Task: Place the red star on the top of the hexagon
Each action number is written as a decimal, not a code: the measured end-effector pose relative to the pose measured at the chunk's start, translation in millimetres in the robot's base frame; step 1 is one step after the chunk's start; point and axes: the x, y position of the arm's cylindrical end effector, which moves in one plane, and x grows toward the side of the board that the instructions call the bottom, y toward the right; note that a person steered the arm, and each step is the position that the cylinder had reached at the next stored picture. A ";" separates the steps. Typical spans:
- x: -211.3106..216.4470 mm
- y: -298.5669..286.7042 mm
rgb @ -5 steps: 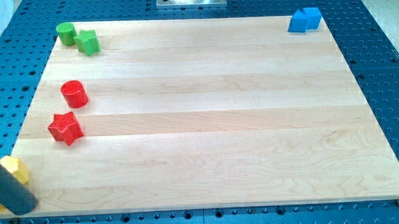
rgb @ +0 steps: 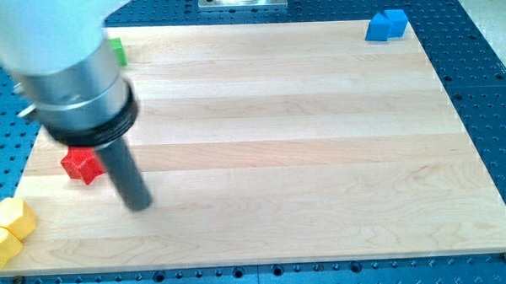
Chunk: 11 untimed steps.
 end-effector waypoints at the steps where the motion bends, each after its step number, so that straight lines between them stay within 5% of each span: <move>1: -38.4 3.3; 4: -55.1 -72.2; 5: -24.3 -93.7; 11: -27.1 -96.1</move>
